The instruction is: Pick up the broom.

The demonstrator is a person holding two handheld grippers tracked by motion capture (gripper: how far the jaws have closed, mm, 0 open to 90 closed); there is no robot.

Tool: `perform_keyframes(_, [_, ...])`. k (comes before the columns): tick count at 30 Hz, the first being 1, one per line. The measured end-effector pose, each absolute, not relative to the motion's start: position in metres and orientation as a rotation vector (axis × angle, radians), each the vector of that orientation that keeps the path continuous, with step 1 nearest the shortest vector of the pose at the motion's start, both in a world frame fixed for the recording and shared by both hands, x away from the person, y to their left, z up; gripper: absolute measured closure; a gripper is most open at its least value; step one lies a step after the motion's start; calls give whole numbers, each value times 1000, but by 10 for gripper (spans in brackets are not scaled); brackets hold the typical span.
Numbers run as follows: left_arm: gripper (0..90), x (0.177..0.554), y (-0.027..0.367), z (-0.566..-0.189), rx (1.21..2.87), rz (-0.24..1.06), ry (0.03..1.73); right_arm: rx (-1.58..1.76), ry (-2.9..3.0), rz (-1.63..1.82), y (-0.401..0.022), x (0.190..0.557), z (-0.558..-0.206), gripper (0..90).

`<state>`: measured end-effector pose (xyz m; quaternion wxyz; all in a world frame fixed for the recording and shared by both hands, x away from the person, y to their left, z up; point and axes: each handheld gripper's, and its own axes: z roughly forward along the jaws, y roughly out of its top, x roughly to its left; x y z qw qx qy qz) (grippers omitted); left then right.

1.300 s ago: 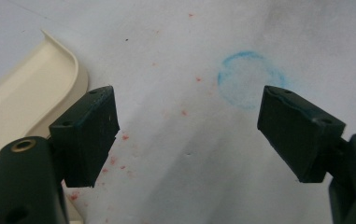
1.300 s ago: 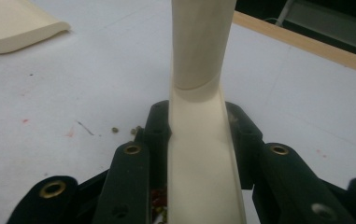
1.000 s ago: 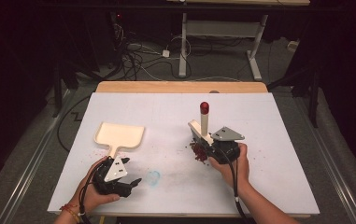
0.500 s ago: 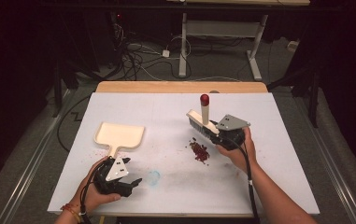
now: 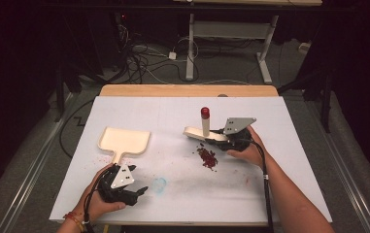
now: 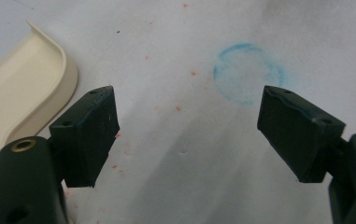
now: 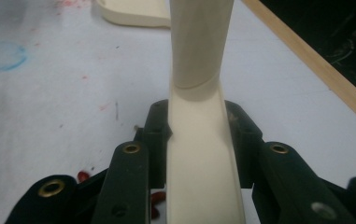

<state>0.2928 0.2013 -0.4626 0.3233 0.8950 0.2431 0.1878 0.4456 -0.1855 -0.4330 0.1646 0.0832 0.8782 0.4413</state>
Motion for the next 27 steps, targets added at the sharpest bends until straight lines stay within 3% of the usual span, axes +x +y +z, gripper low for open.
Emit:
perform_keyframes(16, [197, 294, 199, -464, 2371, 487, 631, 231, 2426, 1387, -219, 418, -420, 674])
perform_keyframes(27, [197, 293, 199, -464, 2377, 490, 624, 61, 2552, 1487, -213, 371, -415, 673])
